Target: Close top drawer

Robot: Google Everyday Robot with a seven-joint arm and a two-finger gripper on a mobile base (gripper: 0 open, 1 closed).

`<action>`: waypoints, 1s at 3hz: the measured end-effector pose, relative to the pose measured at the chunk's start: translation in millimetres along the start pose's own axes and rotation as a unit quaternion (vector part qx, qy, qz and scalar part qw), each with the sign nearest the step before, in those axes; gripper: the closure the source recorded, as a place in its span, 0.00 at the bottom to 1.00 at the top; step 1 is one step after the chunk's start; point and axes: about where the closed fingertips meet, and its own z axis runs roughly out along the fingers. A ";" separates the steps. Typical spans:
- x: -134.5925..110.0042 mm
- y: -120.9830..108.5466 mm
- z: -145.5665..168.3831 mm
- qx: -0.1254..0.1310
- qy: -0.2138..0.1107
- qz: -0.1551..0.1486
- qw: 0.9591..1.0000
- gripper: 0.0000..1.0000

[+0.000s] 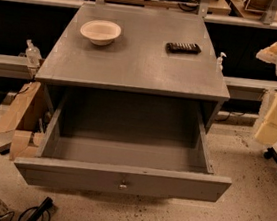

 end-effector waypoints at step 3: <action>30.7 37.9 62.5 -0.018 -0.066 0.026 0.997 0.26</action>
Offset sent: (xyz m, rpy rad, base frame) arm -0.0171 -0.0020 -0.0536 0.1222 0.0067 0.0184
